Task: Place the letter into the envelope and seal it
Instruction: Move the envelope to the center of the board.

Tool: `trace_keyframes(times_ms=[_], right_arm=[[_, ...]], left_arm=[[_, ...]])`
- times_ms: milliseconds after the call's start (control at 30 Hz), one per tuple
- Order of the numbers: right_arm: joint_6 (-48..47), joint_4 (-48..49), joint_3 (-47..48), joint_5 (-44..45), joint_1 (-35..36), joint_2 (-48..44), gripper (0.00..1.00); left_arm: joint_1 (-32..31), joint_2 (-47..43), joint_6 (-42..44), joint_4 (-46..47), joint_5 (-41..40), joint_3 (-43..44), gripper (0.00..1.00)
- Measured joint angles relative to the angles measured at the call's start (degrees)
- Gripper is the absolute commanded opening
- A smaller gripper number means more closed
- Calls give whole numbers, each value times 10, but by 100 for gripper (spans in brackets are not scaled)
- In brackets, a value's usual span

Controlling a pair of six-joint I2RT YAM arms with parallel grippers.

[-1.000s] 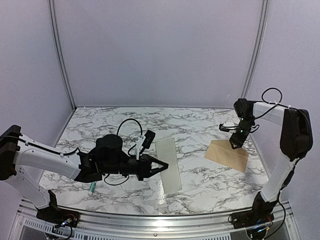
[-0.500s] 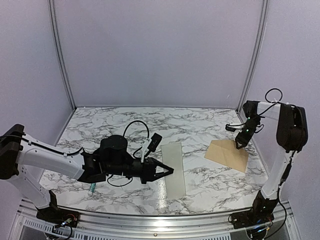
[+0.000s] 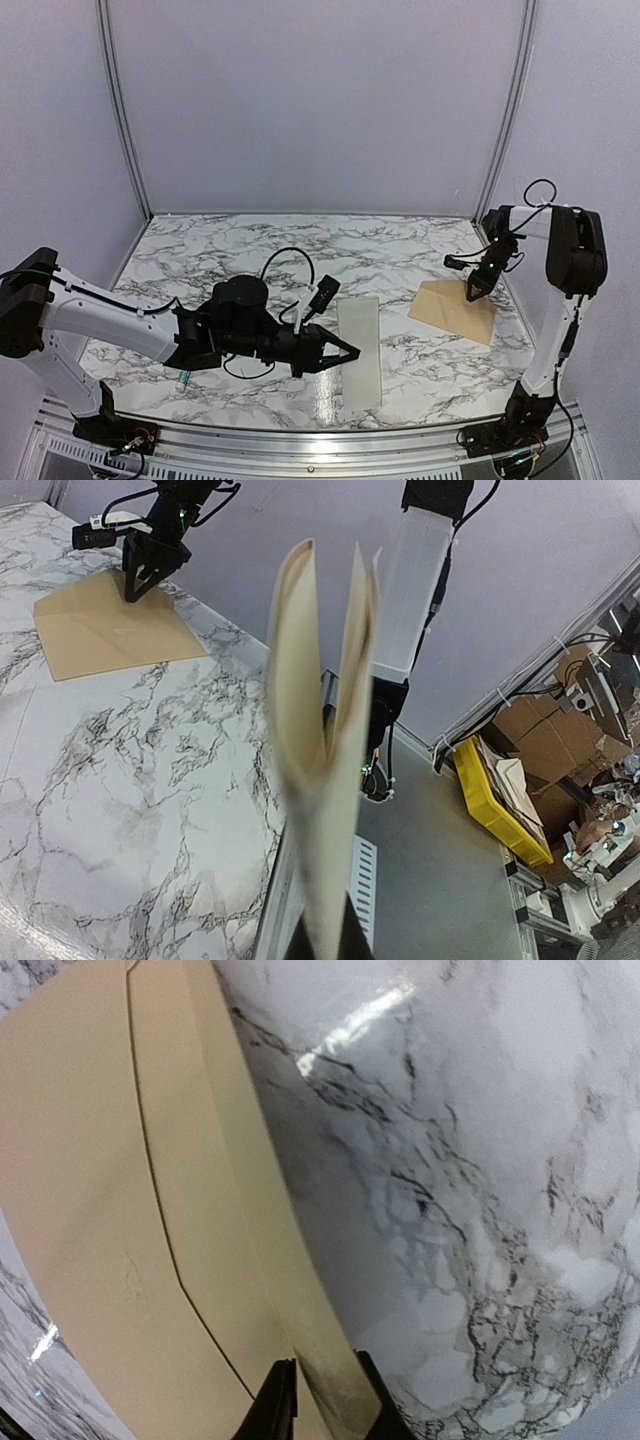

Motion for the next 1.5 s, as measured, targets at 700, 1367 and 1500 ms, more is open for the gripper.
trace_keyframes(times_ms=[700, 1367, 1500], right_arm=[[30, -71, -18, -213, 193, -61, 0], [181, 0, 16, -359, 340, 20, 0], [179, 4, 12, -360, 347, 20, 0]], left_arm=[[10, -143, -5, 0, -145, -107, 0], [28, -296, -4, -35, -267, -197, 0], [28, -292, -1, -36, -267, -197, 0]])
